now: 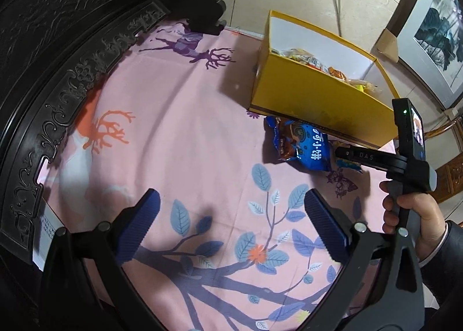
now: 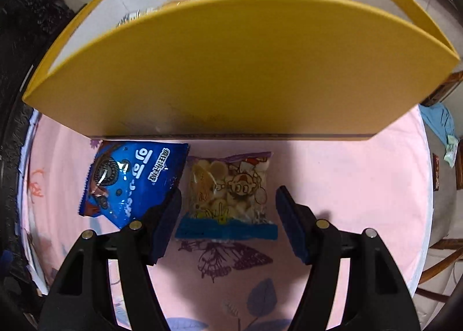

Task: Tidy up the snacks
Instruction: 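Grasp the cartoon candy bag with right tool while left tool grasps blue cookie bag, then lift both held bags and carry them over the yellow box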

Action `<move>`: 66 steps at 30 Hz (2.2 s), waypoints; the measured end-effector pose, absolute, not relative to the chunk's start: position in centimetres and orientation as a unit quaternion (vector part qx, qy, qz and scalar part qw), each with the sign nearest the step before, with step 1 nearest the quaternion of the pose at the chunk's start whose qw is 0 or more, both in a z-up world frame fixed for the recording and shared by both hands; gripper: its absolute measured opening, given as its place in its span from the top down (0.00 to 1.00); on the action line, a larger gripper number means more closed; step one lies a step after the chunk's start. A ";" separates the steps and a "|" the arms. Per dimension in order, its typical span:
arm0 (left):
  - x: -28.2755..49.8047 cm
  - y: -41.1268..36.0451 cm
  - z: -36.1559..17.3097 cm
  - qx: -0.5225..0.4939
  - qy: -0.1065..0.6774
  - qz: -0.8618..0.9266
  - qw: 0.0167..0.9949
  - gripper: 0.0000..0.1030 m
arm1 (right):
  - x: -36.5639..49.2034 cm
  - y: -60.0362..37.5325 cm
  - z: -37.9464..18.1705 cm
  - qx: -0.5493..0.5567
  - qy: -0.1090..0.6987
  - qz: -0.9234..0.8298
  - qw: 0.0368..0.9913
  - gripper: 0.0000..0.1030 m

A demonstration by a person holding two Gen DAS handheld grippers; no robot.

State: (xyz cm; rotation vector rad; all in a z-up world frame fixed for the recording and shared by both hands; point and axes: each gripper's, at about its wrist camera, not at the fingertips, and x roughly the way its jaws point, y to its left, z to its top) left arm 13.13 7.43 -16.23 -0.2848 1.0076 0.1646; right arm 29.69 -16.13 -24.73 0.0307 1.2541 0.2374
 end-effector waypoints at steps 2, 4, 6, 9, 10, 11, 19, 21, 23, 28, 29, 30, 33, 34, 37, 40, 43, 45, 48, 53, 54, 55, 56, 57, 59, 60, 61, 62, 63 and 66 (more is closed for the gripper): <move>13.3 7.4 -16.3 -0.133 0.483 0.080 0.862 0.02 | 29.8 -16.0 -25.3 0.003 0.588 0.110 0.802 0.33; 13.4 7.2 -16.3 -0.127 0.485 0.078 0.862 0.02 | 29.5 -15.7 -25.4 -0.018 0.572 0.112 0.812 0.33; 13.5 6.9 -16.4 -0.121 0.486 0.077 0.862 0.02 | 28.9 -15.3 -25.5 -0.050 0.560 0.114 0.819 0.36; 13.7 6.4 -16.6 -0.114 0.490 0.074 0.861 0.02 | 27.9 -15.2 -25.5 -0.078 0.541 0.123 0.829 0.49; 13.8 6.1 -16.7 -0.109 0.491 0.072 0.861 0.02 | 27.8 -15.4 -25.4 -0.076 0.541 0.123 0.829 0.49; 13.9 5.9 -16.8 -0.104 0.492 0.069 0.861 0.02 | 27.6 -15.6 -25.4 -0.073 0.542 0.124 0.828 0.50; 16.6 2.6 -17.5 -0.068 0.502 0.031 0.862 0.02 | 22.5 -19.3 -25.4 -0.055 0.539 0.127 0.831 0.50; 18.1 1.3 -17.9 -0.060 0.504 0.015 0.862 0.02 | 21.2 -19.9 -25.4 -0.060 0.537 0.128 0.832 0.50; 19.8 0.1 -18.4 -0.050 0.509 0.006 0.859 0.02 | 19.9 -20.4 -25.5 -0.068 0.534 0.132 0.832 0.50; 24.6 -2.1 -20.9 -0.043 0.535 -0.005 0.844 0.02 | 17.4 -21.2 -25.9 -0.083 0.517 0.137 0.841 0.49; 25.6 -2.5 -21.5 -0.041 0.541 -0.005 0.840 0.02 | 17.3 -21.2 -25.9 -0.084 0.516 0.138 0.841 0.49; 26.6 -3.0 -22.2 -0.035 0.544 -0.004 0.839 0.02 | 18.0 -21.0 -25.9 -0.081 0.516 0.139 0.842 0.49; 28.2 -3.9 -23.6 -0.012 0.544 0.001 0.839 0.02 | 17.8 -20.2 -26.3 -0.081 0.513 0.139 0.843 0.48; 28.8 -4.2 -24.2 -0.005 0.546 0.006 0.838 0.02 | 17.1 -21.2 -26.3 -0.081 0.512 0.140 0.844 0.48; 29.8 -4.5 -25.5 -0.003 0.557 0.009 0.830 0.02 | 16.8 -20.9 -26.4 -0.081 0.509 0.143 0.845 0.47; 30.2 -4.8 -26.2 0.008 0.559 0.017 0.829 0.02 | 16.4 -20.9 -26.2 -0.081 0.506 0.145 0.846 0.47; 30.6 -5.5 -26.8 0.040 0.566 0.027 0.823 0.02 | 15.9 -20.6 -26.1 -0.080 0.505 0.145 0.847 0.46; 30.6 -5.6 -27.1 0.046 0.565 0.032 0.823 0.02 | 15.7 -20.5 -26.0 -0.080 0.504 0.145 0.847 0.45; 30.9 -5.4 -27.2 0.034 0.567 0.033 0.823 0.02 | 15.6 -20.4 -25.9 -0.080 0.504 0.146 0.847 0.45; 31.0 -5.0 -27.4 0.026 0.562 0.026 0.826 0.02 | 15.8 -20.4 -25.9 -0.080 0.506 0.146 0.846 0.45; 30.8 -4.8 -27.4 0.024 0.561 0.025 0.827 0.02 | 15.8 -20.4 -25.9 -0.080 0.506 0.146 0.846 0.45; 30.7 -4.7 -27.3 0.023 0.558 0.026 0.829 0.05 | 15.9 -20.5 -26.0 -0.080 0.506 0.146 0.846 0.45; 30.5 -4.7 -27.2 0.025 0.557 0.029 0.830 0.07 | 16.0 -20.5 -26.0 -0.080 0.507 0.146 0.846 0.45; 29.7 -3.7 -27.3 0.025 0.555 0.030 0.831 0.12 | 16.1 -20.5 -26.0 -0.080 0.507 0.145 0.846 0.45; 29.2 -3.2 -27.1 0.024 0.552 0.032 0.833 0.17 | 16.1 -20.5 -26.0 -0.080 0.507 0.145 0.846 0.45; 29.1 -3.1 -27.1 0.025 0.551 0.032 0.834 0.20 | 16.1 -20.5 -26.0 -0.081 0.507 0.146 0.846 0.45; 28.9 -3.1 -27.1 0.028 0.549 0.032 0.835 0.22 | 16.1 -20.5 -26.0 -0.081 0.507 0.146 0.846 0.45; 28.7 -3.1 -27.0 0.031 0.547 0.032 0.836 0.23 | 16.1 -20.5 -26.0 -0.081 0.507 0.146 0.846 0.45; 28.6 -3.1 -27.0 0.032 0.545 0.033 0.837 0.29 | 16.1 -20.5 -26.0 -0.081 0.507 0.146 0.846 0.45; 28.1 -3.1 -26.7 0.035 0.543 0.042 0.838 0.42 | 16.3 -20.5 -26.1 -0.082 0.509 0.146 0.845 0.45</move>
